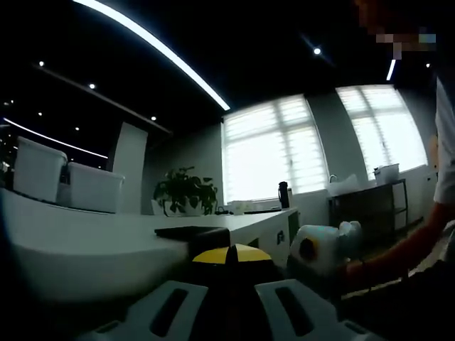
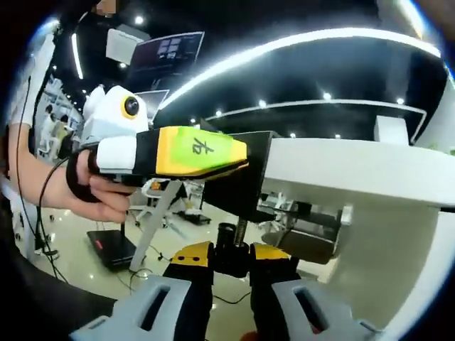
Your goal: Clamp the fixed fixture on the desktop, loosen the retaining clip, secure it to the edge of the desk, and tighten the retaining clip.
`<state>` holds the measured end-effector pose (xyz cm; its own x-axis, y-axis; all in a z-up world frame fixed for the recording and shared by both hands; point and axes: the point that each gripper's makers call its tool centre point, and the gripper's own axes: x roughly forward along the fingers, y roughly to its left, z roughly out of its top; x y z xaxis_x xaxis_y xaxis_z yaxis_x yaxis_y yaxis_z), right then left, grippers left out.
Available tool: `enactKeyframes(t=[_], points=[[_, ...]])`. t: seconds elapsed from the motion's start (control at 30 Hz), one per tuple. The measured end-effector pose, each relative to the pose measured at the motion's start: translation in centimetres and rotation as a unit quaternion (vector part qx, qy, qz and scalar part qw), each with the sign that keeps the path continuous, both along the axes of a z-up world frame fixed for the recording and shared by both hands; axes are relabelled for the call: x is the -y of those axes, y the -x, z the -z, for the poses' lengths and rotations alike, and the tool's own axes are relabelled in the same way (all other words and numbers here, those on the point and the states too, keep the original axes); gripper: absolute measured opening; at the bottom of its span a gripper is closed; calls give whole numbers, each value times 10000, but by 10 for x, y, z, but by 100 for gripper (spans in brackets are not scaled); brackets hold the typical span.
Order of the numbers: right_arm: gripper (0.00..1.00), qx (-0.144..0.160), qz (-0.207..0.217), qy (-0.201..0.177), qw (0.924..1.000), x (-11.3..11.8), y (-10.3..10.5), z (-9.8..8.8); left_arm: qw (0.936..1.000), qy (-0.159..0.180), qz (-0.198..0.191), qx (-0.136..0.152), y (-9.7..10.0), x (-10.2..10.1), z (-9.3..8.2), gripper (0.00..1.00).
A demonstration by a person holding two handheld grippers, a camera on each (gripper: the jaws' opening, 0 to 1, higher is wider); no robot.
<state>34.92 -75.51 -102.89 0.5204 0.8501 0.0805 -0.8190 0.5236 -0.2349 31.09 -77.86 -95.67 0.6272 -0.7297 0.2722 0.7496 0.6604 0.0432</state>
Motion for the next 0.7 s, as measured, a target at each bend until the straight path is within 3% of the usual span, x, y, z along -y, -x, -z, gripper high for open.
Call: enactKeyframes(t=[0.13, 0.33, 0.47, 0.5, 0.7], points=[[18, -168, -441, 65, 9989, -2, -1, 0, 10000, -15, 0, 3, -1, 0, 0, 2], [18, -187, -515, 91, 9985, -4, 3, 0, 10000, 17, 9, 7, -1, 0, 0, 2], [22, -321, -54, -391, 9987, 3, 4, -1, 10000, 13, 9, 27, 0, 0, 1, 2], [26, -462, 274, -615, 9967, 12, 0, 1, 10000, -8, -2, 38, 0, 0, 1, 2], [31, -291, 1045, -702, 9916, 28, 14, 12, 10000, -49, -9, 74, 1, 0, 2, 2]])
